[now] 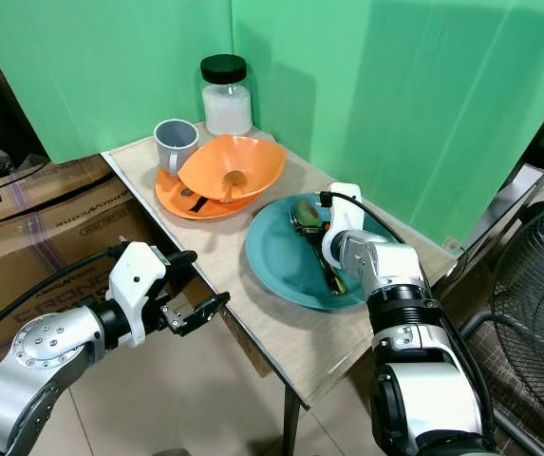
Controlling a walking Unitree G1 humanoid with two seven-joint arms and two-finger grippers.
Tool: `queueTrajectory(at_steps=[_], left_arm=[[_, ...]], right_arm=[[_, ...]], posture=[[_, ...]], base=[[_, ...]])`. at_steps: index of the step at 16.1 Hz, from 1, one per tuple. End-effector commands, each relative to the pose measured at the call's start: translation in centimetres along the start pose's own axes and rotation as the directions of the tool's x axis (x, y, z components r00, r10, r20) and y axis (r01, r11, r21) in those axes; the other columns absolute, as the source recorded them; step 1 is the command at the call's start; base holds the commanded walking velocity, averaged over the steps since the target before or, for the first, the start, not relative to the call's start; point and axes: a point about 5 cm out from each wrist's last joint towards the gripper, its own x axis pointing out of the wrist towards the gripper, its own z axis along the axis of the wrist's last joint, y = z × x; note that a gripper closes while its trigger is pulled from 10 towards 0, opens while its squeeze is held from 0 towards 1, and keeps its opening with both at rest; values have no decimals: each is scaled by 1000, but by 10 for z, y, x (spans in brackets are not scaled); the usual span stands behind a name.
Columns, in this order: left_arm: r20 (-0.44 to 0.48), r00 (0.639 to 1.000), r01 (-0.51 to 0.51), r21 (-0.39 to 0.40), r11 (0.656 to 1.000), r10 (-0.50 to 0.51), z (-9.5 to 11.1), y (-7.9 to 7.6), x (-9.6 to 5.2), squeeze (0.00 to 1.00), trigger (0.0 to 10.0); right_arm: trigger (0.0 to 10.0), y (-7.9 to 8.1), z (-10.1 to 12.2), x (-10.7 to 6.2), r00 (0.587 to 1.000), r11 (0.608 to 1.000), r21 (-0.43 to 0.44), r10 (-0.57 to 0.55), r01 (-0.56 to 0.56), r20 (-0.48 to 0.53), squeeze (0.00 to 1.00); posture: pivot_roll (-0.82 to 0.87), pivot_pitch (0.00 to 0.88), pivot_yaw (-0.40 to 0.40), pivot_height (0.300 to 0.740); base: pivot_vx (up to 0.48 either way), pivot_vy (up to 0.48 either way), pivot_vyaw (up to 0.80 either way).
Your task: Setting the table
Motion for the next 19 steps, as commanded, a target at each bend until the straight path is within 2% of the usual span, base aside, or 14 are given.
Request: queueTrajectory(at_steps=[1, 6, 8, 11, 13, 15, 16, 17, 19], left_arm=[[-7, 1000, 11, 8, 1000, -11, 0, 1, 2, 0, 10000], [-4, 1000, 5, 11, 1000, -5, 1, 2, 2, 0, 10000], [-3, 1000, -3, 25, 1000, 3, 2, 6, 1, 0, 10000], [1, 1000, -9, 33, 999, 9, 3, 8, 1, 0, 10000], [25, 999, -50, 62, 997, 49, 9, 17, 3, 0, 10000], [31, 998, -57, 68, 996, 55, 11, 19, 3, 0, 10000], [40, 998, -58, 74, 996, 55, 12, 20, 7, 0, 10000], [40, 998, -58, 74, 996, 55, 12, 20, 7, 0, 10000], [56, 994, -103, 85, 991, 98, 16, 24, 10, 0, 10000]], right_arm=[[0, -8, -12, 0, 998, 999, 16, -29, 30, -57, 0], [0, -5, -6, 0, 1000, 1000, 9, -10, 11, -29, 0], [0, -2, 9, -6, 999, 1000, -10, 12, -11, 52, 0], [0, -1, 20, -12, 994, 1000, -21, 22, -20, 110, 0], [0, 3, 40, -35, 968, 996, -62, 70, -57, 241, 0], [0, 4, 40, -45, 959, 995, -78, 87, -68, 270, 0], [0, 6, 36, -63, 941, 991, -117, 94, -59, 324, 0], [0, 6, 36, -63, 941, 991, -117, 94, -59, 324, 0], [0, 10, 35, -82, 916, 987, -150, 112, -58, 385, 0]], posture=[[114, 0, 40, 740], [120, 0, 37, 740], [120, 0, 43, 740], [118, 0, 46, 740], [112, 0, 54, 740], [106, 0, 58, 740], [75, 0, 78, 740], [75, 0, 78, 740], [53, 0, 83, 740]], base=[[0, 0, 0], [0, 0, 0], [0, 0, 0], [0, 0, 0], [0, 0, 0], [0, 0, 0], [0, 0, 0], [0, 0, 0], [0, 0, 0]])
